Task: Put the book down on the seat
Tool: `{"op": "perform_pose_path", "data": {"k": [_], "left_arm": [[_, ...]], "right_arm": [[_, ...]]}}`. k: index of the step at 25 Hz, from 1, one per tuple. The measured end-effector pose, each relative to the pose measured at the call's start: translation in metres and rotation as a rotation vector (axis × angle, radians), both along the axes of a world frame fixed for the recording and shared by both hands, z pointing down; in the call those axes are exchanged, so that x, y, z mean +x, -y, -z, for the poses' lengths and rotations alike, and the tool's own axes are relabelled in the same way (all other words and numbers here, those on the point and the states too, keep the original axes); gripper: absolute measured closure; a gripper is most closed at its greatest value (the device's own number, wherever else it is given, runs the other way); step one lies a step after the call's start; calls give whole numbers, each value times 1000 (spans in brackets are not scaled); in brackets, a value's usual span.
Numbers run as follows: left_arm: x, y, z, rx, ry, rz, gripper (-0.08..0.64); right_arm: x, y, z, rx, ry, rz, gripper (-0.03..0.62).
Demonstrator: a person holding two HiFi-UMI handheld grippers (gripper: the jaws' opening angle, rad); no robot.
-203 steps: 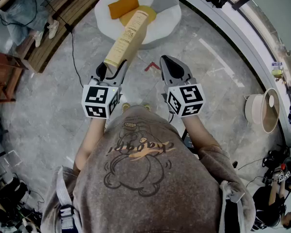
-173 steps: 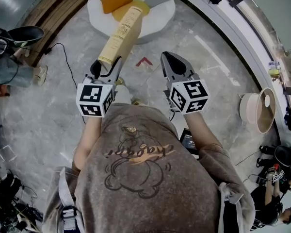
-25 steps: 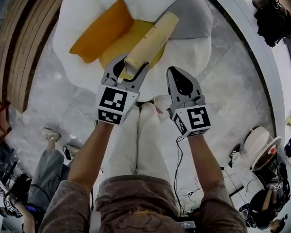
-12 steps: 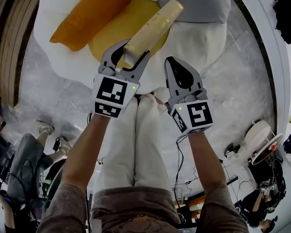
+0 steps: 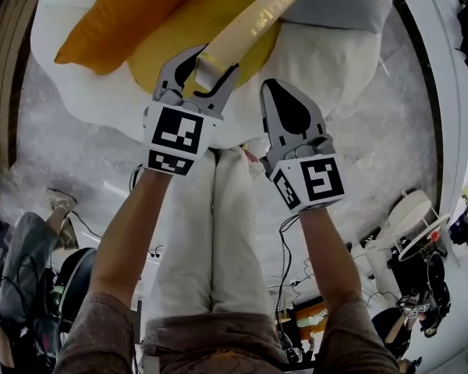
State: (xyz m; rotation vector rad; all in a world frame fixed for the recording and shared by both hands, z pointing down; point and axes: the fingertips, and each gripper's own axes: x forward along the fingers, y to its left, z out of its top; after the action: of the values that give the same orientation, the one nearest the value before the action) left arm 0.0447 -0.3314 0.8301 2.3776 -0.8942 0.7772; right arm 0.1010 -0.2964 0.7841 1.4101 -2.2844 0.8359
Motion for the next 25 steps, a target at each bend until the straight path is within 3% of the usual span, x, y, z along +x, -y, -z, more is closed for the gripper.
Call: {"op": "perform_pose_path", "data": {"k": [11, 25], "left_arm": [[-1, -9, -17, 13, -10, 11, 342], [-16, -21, -40, -8, 59, -22, 339]], "right_arm": [[-1, -9, -22, -38, 10, 10, 571], [-14, -8, -33, -75, 20, 20, 571]]}}
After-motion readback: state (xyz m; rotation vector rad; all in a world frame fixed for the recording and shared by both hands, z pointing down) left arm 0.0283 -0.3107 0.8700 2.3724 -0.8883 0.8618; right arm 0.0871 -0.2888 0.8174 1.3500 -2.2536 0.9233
